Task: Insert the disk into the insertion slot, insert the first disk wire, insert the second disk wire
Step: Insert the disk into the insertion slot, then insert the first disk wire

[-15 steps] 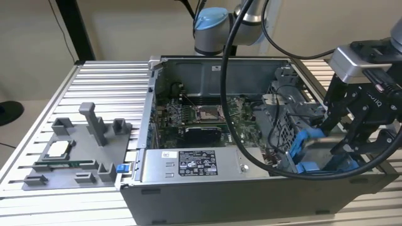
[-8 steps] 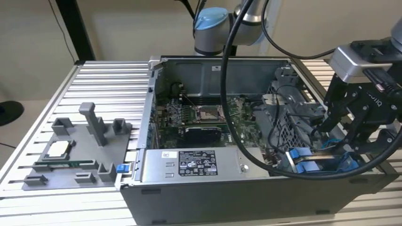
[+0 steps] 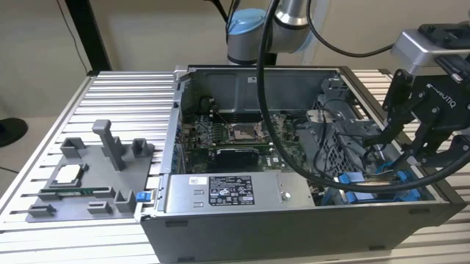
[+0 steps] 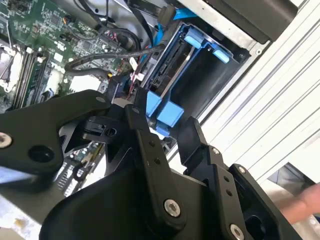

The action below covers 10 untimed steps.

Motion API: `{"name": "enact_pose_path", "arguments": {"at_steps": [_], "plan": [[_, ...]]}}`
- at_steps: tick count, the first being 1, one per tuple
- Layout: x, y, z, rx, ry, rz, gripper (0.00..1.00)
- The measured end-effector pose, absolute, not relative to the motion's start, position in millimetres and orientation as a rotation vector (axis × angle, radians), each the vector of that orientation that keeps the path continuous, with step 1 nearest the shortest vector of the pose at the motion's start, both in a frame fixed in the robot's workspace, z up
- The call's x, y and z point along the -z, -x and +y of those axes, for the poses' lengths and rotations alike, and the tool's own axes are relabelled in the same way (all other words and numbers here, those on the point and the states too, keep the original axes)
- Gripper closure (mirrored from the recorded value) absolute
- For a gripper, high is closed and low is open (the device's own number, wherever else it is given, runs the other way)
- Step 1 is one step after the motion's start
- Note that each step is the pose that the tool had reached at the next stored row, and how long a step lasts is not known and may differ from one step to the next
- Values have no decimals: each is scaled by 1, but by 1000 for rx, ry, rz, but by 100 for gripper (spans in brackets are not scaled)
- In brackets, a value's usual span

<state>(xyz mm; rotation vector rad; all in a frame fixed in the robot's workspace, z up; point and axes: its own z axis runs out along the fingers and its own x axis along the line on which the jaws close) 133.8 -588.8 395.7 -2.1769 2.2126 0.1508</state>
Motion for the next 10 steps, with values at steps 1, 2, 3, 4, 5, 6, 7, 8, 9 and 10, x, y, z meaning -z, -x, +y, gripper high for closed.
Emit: {"name": "enact_pose_path", "arguments": {"at_steps": [1, 2, 3, 4, 5, 6, 7, 8, 9, 10], "plan": [[-397, -133, -587, -149, 2176, 2212, 0], [-397, -131, -585, -147, 2175, 2211, 0], [-397, -130, -582, -145, 2174, 2210, 0], [-397, -130, -579, -143, 2174, 2209, 0], [-397, -129, -574, -143, 2174, 2209, 0], [-397, -129, -570, -143, 2174, 2209, 0], [-397, -129, -566, -142, 2174, 2209, 0], [-397, -129, -562, -140, 2175, 2210, 0], [-397, -128, -558, -134, 2177, 2213, 0], [-397, -128, -554, -125, 2180, 2216, 0]]}}
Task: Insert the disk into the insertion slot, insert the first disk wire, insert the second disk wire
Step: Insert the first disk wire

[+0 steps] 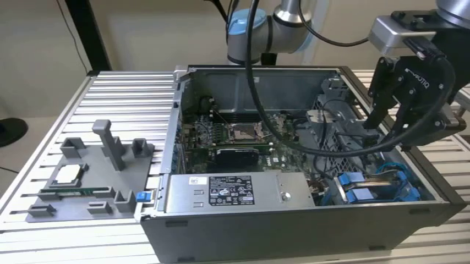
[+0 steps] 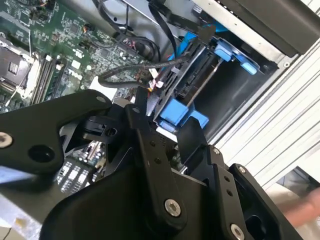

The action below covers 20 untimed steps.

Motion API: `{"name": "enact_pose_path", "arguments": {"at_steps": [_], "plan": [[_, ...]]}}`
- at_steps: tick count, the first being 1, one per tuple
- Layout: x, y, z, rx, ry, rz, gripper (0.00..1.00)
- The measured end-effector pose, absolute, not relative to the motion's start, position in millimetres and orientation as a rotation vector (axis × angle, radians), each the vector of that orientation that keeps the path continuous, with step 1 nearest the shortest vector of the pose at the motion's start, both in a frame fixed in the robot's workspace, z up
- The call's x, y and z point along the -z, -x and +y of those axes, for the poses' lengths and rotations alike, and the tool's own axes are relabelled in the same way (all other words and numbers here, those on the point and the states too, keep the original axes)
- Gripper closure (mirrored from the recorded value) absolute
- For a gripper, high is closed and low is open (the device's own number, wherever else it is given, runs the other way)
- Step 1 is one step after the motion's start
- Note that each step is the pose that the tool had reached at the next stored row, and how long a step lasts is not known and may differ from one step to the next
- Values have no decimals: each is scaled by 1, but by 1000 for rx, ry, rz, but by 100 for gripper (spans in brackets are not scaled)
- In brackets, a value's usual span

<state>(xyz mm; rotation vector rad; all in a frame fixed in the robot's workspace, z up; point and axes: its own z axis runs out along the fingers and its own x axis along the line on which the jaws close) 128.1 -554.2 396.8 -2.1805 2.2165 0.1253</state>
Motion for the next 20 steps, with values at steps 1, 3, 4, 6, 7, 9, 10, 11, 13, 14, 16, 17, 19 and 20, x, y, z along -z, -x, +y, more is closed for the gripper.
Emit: {"name": "enact_pose_path", "arguments": {"at_steps": [1, 3, 4, 6, 7, 9, 10, 11, 13, 14, 16, 17, 19, 20], "plan": [[-397, -128, -551, -116, 2184, 2220, 0], [-397, -126, -545, -98, 2186, 2222, 0], [-396, -125, -542, -86, 2186, 2222, 0], [-396, -123, -538, -62, 2187, 2223, 0], [-396, -122, -537, -55, 2187, 2223, 0], [-396, -122, -537, -54, 2188, 2223, 0], [-396, -122, -537, -54, 2188, 2223, 0], [-396, -122, -537, -53, 2188, 2223, 0], [-396, -122, -536, -46, 2189, 2225, 0], [-396, -122, -535, -41, 2191, 2226, 0], [-396, -122, -534, -36, 2193, 2228, 0], [-396, -122, -534, -36, 2193, 2228, 0], [-396, -122, -534, -36, 2193, 2228, 0], [-396, -122, -534, -36, 2193, 2228, 0]]}}
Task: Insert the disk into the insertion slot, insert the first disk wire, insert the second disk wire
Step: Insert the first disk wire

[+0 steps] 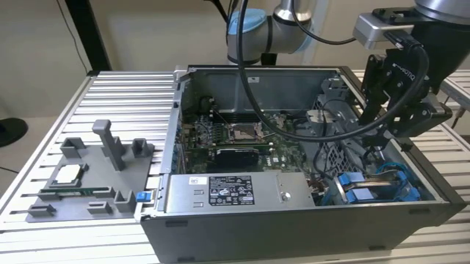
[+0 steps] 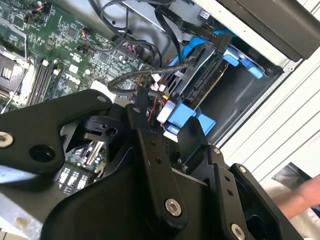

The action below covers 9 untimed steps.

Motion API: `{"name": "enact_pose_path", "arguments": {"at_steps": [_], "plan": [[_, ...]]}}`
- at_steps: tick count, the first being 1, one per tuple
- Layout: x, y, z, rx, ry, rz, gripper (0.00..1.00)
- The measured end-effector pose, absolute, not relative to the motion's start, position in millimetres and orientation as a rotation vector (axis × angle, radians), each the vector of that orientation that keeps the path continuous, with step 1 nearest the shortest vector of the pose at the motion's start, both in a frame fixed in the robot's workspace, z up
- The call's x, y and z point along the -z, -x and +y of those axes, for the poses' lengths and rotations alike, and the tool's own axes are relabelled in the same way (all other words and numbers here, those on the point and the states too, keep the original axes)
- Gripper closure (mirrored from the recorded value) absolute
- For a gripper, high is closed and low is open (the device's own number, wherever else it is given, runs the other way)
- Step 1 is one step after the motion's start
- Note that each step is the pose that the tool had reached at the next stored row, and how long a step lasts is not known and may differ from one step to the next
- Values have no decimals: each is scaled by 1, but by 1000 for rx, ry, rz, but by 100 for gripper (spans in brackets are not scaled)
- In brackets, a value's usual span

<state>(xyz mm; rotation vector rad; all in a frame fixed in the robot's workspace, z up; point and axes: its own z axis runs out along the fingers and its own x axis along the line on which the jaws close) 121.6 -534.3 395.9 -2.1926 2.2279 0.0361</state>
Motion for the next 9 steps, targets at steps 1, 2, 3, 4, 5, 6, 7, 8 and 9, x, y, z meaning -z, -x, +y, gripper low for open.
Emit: {"name": "enact_pose_path", "arguments": {"at_steps": [1, 2, 3, 4, 5, 6, 7, 8, 9], "plan": [[-396, -122, -534, -36, 2193, 2228, 0], [-396, -122, -534, -35, 2192, 2228, 0], [-396, -122, -534, -33, 2192, 2227, 0], [-396, -122, -534, -29, 2192, 2226, 0], [-396, -122, -533, -24, 2191, 2224, 0], [-396, -122, -533, -21, 2190, 2223, 0], [-395, -122, -533, -19, 2189, 2222, 0], [-395, -122, -533, -18, 2189, 2222, 0], [-395, -121, -533, -17, 2189, 2222, 0]]}}
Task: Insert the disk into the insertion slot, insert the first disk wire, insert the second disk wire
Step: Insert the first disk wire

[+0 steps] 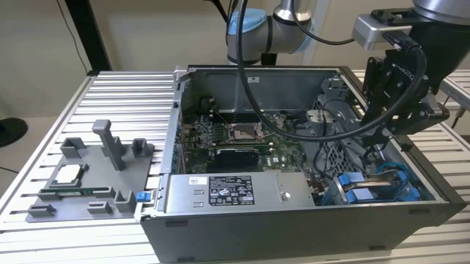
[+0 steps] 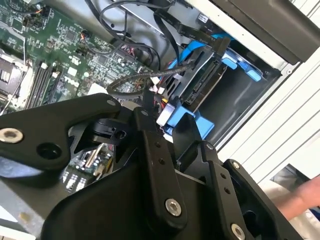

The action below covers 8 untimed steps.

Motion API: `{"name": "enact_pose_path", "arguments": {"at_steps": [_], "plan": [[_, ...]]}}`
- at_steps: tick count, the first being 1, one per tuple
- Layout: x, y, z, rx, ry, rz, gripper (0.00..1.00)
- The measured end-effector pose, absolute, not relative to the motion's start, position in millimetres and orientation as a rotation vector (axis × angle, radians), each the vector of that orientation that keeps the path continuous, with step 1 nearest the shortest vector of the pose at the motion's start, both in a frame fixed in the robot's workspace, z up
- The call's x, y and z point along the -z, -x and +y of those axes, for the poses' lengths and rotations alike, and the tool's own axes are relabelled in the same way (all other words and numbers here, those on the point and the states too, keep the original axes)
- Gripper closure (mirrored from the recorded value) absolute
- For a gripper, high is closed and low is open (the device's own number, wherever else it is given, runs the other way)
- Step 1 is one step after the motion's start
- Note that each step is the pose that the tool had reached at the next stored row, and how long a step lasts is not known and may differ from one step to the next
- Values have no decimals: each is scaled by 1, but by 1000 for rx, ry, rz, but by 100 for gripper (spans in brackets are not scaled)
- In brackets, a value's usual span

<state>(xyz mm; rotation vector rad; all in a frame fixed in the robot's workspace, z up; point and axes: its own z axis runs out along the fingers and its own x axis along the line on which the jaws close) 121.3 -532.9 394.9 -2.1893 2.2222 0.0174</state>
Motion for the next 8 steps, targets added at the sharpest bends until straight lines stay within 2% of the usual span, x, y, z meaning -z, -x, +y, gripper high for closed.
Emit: {"name": "enact_pose_path", "arguments": {"at_steps": [8], "plan": [[-392, -119, -537, -12, 2193, 2223, 0]]}}
